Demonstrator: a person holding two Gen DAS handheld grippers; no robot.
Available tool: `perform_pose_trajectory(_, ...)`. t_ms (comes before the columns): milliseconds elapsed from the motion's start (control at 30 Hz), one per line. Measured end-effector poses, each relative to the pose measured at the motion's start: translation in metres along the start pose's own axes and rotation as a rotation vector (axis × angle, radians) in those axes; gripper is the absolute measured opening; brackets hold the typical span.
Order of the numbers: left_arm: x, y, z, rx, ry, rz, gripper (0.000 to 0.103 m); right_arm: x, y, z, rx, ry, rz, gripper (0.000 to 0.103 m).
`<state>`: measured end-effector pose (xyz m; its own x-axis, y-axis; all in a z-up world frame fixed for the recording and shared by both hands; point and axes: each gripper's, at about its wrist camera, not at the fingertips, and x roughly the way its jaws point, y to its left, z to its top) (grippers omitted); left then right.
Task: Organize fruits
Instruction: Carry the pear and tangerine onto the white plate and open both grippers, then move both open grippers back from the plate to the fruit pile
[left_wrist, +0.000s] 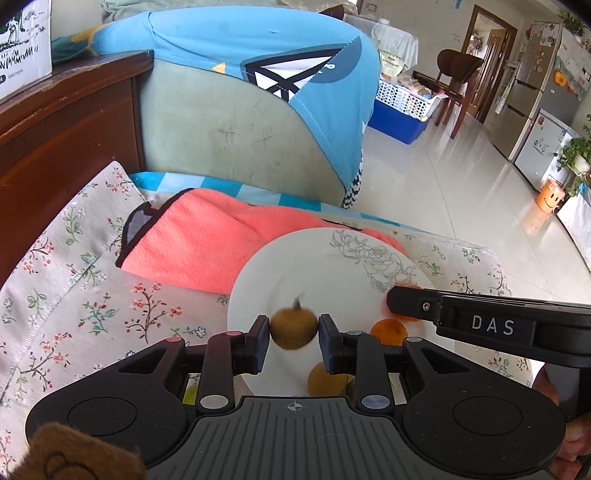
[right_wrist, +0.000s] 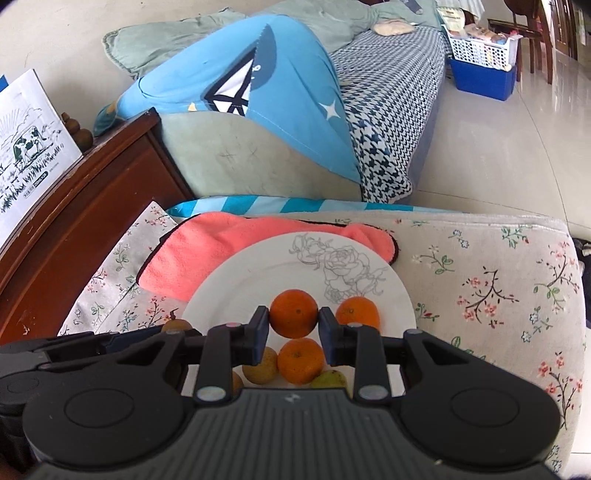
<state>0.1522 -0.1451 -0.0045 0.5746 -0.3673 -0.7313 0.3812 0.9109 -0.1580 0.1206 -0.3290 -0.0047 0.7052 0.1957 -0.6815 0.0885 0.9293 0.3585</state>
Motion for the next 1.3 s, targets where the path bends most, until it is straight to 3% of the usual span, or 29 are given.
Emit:
perform_pose_trajectory(67, -0.001, 0.001, 0.001, -0.013, -0.001, -0.003, 0.029, -0.001, -0.001, 0.001, 0.011, -0.004, 0.007, 0.032)
perform_pose_trajectory(233, -0.008, 0.007, 0.006, -0.045, -0.018, 0.026, 0.051, -0.007, 0.0, 0.004, 0.024, -0.023, 0.017, 0.032)
perform_pose_trajectory(867, -0.042, 0.043, 0.007, 0.01, -0.013, 0.118, 0.06, -0.016, 0.027, -0.012, -0.107, 0.012, 0.059, 0.033)
perform_pose_trajectory(1300, -0.065, 0.082, 0.004, -0.012, -0.022, 0.153, 0.065, -0.026, 0.069, -0.046, -0.195, 0.071, 0.142, 0.033)
